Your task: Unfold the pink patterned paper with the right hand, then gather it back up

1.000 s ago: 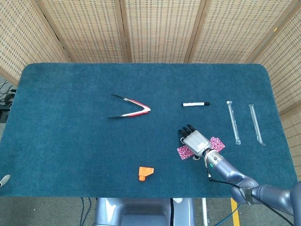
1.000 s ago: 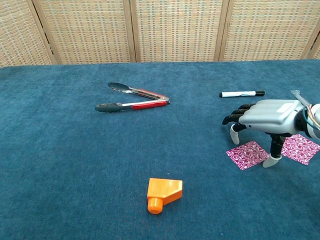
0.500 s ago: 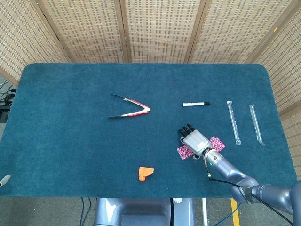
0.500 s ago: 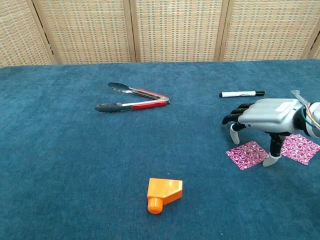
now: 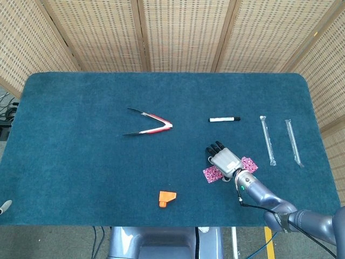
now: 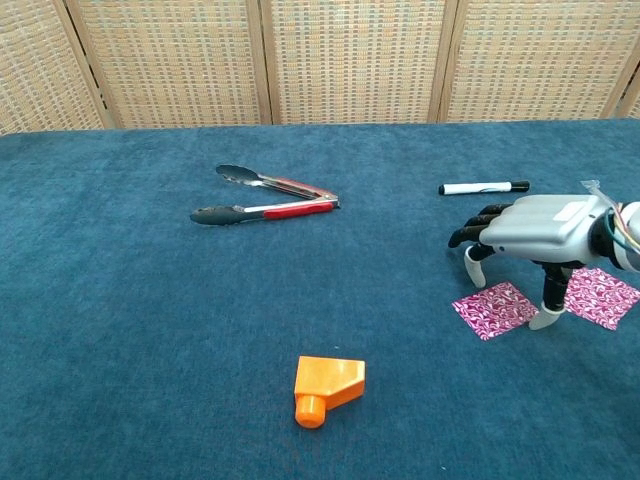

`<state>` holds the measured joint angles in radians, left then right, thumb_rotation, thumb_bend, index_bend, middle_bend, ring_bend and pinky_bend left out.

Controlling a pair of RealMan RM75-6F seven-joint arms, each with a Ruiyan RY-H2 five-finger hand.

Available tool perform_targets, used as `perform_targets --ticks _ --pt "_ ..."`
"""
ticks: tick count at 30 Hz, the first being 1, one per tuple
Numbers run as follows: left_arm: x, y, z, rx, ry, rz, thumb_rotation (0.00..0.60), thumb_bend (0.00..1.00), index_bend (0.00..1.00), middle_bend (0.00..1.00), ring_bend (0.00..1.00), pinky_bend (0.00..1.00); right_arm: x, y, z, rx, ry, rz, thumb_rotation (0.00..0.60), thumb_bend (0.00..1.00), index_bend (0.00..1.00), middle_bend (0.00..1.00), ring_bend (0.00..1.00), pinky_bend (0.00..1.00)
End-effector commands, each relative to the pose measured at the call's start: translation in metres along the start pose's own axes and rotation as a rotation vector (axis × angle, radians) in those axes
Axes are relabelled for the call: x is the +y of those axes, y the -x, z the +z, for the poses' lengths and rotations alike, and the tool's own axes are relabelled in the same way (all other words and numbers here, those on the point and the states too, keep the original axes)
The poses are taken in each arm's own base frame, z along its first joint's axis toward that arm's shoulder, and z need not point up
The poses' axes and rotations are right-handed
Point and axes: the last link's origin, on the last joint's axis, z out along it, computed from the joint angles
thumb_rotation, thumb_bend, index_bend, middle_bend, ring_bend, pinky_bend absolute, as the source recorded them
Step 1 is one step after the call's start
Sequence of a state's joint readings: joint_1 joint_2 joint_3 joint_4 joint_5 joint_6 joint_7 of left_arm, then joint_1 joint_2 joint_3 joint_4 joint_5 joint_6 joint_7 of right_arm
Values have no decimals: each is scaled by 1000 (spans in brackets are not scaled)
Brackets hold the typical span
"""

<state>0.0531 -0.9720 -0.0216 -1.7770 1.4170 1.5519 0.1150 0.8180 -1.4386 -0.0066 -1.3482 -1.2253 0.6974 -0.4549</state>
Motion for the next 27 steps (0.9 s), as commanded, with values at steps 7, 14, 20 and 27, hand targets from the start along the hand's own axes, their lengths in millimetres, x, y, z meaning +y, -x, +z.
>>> perform_targets --ticks 7,14,20,27 --pt "1 -1 1 1 3 1 600 124 25 0 0 0 -1 2 -1 -1 -1 4 600 131 379 93 0 0" --pt "1 -1 1 2 5 2 600 123 25 0 0 0 -1 5 -2 -3 -1 11 600 131 384 95 0 0" --pt "2 -1 0 2 7 1 600 124 25 0 0 0 0 6 -4 -3 0 13 600 131 387 97 0 0" --pt "3 -1 1 2 11 2 600 124 25 0 0 0 1 8 -6 -3 0 18 600 131 404 107 0 0"
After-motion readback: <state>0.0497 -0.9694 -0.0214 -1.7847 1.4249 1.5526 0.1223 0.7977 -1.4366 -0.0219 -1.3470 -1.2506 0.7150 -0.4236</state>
